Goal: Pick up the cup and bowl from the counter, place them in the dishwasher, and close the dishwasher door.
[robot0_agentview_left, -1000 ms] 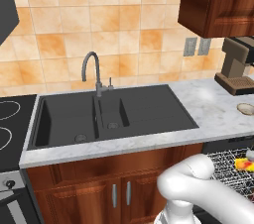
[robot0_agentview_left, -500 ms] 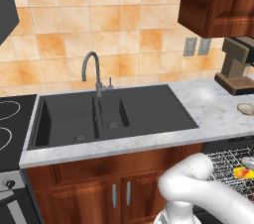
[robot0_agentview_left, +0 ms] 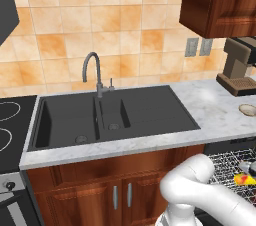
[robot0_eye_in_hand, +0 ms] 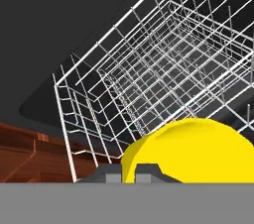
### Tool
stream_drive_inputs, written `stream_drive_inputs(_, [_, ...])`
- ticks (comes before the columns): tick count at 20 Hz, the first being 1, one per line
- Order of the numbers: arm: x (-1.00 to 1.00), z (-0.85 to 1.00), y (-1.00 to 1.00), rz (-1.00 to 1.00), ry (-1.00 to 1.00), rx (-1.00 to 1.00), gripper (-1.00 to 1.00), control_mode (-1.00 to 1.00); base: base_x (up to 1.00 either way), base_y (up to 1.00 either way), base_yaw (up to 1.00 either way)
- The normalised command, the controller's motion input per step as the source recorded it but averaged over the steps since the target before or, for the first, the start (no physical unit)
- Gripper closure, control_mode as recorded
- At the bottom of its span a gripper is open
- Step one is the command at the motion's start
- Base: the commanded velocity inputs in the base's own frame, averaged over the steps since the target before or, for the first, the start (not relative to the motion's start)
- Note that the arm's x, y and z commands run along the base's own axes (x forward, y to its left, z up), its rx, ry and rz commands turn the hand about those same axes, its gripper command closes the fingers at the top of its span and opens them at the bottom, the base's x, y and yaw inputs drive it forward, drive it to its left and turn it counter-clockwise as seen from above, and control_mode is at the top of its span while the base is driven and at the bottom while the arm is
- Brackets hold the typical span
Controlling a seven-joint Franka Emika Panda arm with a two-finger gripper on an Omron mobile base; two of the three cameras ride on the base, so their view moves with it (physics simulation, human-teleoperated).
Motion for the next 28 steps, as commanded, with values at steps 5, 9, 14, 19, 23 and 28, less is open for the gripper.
stream_drive_inputs(5, [0.02,-0.3,0.0,-0.04,0.05,0.0,1.0,-1.0,0.0,0.0,0.0])
stream_drive_inputs(9, [0.0,-0.28,0.0,-0.03,0.04,0.0,1.0,-1.0,0.0,0.0,0.0])
stream_drive_inputs(14, [0.0,-0.26,0.0,-0.03,0.03,0.0,1.0,-1.0,0.0,0.0,0.0])
stream_drive_inputs(19, [0.0,-0.25,0.0,-0.03,0.02,0.0,-1.0,-1.0,0.0,0.0,0.0])
stream_drive_inputs(23, [0.0,-0.14,-0.01,-0.03,0.0,0.01,-1.0,-1.0,0.0,0.0,0.0])
stream_drive_inputs(28, [-0.13,0.0,-0.04,-0.02,0.0,0.0,-1.0,-1.0,0.0,0.0,0.0])
